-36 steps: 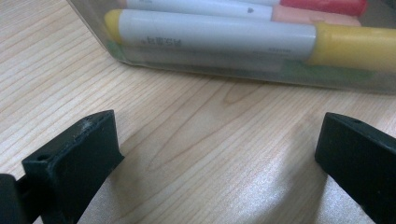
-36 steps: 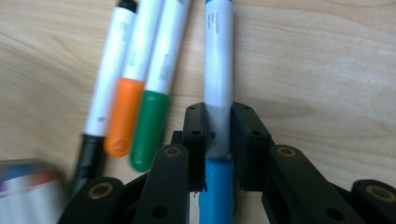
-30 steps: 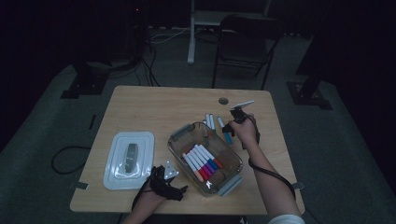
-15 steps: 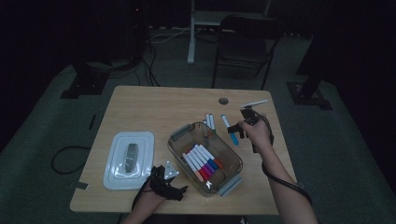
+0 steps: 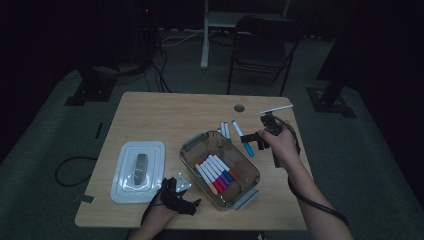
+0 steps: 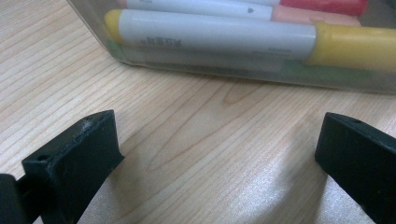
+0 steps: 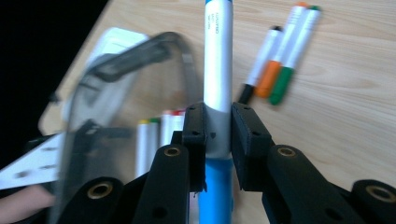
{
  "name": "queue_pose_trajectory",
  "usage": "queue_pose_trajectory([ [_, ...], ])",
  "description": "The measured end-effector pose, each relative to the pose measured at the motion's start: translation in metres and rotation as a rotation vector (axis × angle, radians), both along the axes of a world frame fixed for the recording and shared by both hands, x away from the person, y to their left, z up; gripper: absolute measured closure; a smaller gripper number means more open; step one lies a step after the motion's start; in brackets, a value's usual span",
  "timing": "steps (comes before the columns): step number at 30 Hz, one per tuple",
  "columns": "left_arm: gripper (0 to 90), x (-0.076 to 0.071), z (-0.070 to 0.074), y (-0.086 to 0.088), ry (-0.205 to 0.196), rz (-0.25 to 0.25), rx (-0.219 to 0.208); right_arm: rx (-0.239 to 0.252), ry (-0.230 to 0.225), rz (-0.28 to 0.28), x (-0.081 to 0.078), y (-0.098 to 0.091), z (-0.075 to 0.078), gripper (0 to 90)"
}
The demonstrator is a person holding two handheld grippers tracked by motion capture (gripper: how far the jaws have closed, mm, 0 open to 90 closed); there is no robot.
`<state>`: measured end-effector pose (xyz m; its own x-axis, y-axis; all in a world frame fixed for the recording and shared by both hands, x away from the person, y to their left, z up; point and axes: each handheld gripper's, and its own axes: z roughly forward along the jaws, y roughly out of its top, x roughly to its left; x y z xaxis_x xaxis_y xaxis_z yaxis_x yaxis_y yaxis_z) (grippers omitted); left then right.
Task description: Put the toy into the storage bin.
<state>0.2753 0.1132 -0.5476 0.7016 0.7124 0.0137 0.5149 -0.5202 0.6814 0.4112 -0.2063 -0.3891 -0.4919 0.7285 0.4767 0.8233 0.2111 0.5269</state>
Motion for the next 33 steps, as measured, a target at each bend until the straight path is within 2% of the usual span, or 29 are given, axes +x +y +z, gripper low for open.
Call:
queue_pose_trajectory([
  [7, 0.4, 0.000, 0.000, 0.000, 0.000, 0.000, 0.000, 0.017, -0.024, 0.091, -0.018, 0.024, 0.010, 76.8],
  [12, 0.4, 0.000, 0.000, 0.000, 0.002, 0.000, -0.001, 0.035, 0.000, 0.156, -0.029, 0.043, 0.008, 76.8],
  [16, 0.4, 0.000, 0.000, 0.000, 0.001, -0.001, 0.000, 0.019, 0.018, 0.201, -0.035, 0.060, 0.000, 76.8],
  [21, 0.4, 0.000, 0.000, 0.000, 0.000, -0.001, 0.002, 0.004, 0.063, 0.240, -0.036, 0.080, -0.013, 76.7],
  [33, 0.4, 0.000, 0.000, 0.000, 0.002, -0.001, 0.001, -0.092, 0.142, 0.314, -0.036, 0.120, -0.049, 76.8],
])
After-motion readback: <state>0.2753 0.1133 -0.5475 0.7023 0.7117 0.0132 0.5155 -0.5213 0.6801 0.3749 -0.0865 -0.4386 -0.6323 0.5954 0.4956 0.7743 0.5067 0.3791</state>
